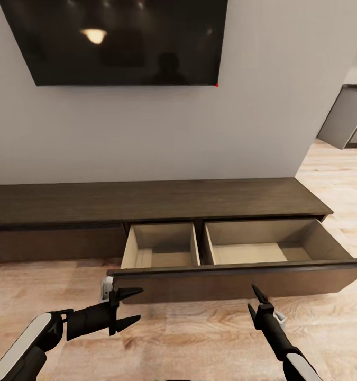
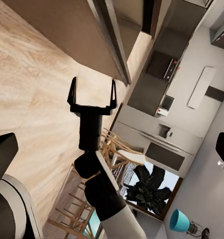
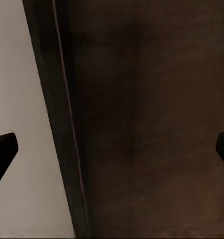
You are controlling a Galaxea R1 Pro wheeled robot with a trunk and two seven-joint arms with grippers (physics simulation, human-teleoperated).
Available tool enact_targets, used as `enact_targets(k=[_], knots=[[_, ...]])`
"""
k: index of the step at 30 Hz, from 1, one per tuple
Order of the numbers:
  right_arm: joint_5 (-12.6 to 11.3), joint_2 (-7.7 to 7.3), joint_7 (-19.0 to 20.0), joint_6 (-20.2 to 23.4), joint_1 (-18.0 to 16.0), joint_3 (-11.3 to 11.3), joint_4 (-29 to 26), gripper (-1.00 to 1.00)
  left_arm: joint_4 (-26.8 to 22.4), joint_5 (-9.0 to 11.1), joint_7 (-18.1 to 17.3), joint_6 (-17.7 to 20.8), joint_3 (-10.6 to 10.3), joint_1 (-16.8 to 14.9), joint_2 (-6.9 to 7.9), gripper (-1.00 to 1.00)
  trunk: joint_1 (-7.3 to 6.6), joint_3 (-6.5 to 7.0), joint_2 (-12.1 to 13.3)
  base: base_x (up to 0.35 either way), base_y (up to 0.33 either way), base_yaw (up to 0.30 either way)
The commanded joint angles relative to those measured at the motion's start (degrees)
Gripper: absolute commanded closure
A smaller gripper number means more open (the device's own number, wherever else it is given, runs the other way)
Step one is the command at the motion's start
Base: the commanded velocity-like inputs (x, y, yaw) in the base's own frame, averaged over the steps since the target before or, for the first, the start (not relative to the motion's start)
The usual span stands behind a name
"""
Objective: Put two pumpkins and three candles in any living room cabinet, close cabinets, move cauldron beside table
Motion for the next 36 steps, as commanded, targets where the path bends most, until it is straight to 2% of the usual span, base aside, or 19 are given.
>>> enact_targets(k=[1, 7, 12, 14, 16, 20, 25, 28, 30, 31, 33, 34, 36], knots=[[-0.43, -0.04, -0.09, 2.21, -0.03, 0.0, 0.03, -1.0, -0.01, 0.53, 0.53, -0.01, -0.06, -0.02, 0.02, -1.0, -0.03, -0.04, -0.02, -0.14, 0.0, 0.0], [-0.03, -0.33, -1.24, 14.26, -0.03, 0.24, -0.02, -1.0, -0.02, 0.26, 0.76, -0.22, 0.12, -0.02, 0.04, -1.0, -0.03, -0.04, -0.02, -0.035, 0.0, 0.0], [0.97, -0.75, -3.29, 17.13, -0.03, 0.44, -0.02, -1.0, 0.05, 0.1, 1.24, -0.43, -0.01, -0.05, 0.08, -1.0, -0.91, 0.68, 1.59, -0.002, 0.0, 0.0], [2.74, -2.12, -3.9, 18.51, 0.24, 0.53, -0.04, -1.0, 0.09, 0.02, 1.36, -0.44, -0.04, -0.05, 0.14, -1.0, -1.35, 1.04, 2.39, 0.0, 0.0, 0.0], [5.96, -4.49, -4.27, 21.51, 2.13, 0.74, 0.41, -1.0, 0.62, -0.26, 1.93, -0.47, -0.09, -0.04, 0.19, -1.0, -1.79, 1.39, 3.19, 0.0, 0.0, 0.0], [9.15, -5.81, -3.98, 23.11, 3.97, 0.78, 3.63, -1.0, 0.89, -1.18, 4.99, -0.5, 0.07, -0.05, 0.08, -1.0, -2.66, 2.11, 4.79, 0.0, 0.0, 0.0], [9.97, -6.02, -3.82, 22.97, 4.33, 0.88, 7.21, -1.0, 2.4, -1.9, 9.7, -0.57, -0.08, -0.05, 0.02, -1.0, -3.76, 3.01, 6.8, 0.0, 0.0, 0.0], [11.0, -5.95, -4.06, 22.65, 4.36, 1.11, 7.85, -1.0, 6.38, -4.75, 10.39, -0.65, -0.12, -0.05, -0.02, -1.0, -4.42, 3.55, 8.0, 0.0, 0.0, 0.0], [13.98, -6.0, -4.16, 21.41, 4.38, 1.22, 8.17, -1.0, 8.09, -8.57, 10.51, -0.67, -0.29, -0.05, -0.64, -1.0, -4.86, 3.91, 8.8, 0.0, 0.0, 0.0], [14.94, -6.02, -4.19, 21.12, 4.4, 1.24, 8.21, -1.0, 8.28, -9.21, 10.48, -0.67, -0.3, -0.05, -0.91, -1.0, -5.08, 4.09, 9.21, 0.0, 0.0, 0.0], [19.42, -6.05, -4.21, 20.46, 4.41, 1.19, 8.32, -1.0, 8.69, -10.77, 10.42, -0.68, -0.26, -0.05, -2.02, -1.0, -5.52, 4.45, 10.01, 0.0, 0.0, 0.0], [21.44, -6.06, -4.08, 20.35, 4.39, 1.14, 8.34, -1.0, 8.73, -11.17, 10.47, -0.68, -0.28, -0.05, -2.48, -1.0, -5.74, 4.63, 10.41, 0.0, 0.0, 0.0], [23.95, -6.03, -3.92, 20.08, 4.4, 1.01, 8.32, -1.0, 8.75, -11.58, 10.57, -0.67, -0.31, -0.05, -3.39, -1.0, -6.18, 4.98, 11.21, 0.0, 0.0, 0.0]])
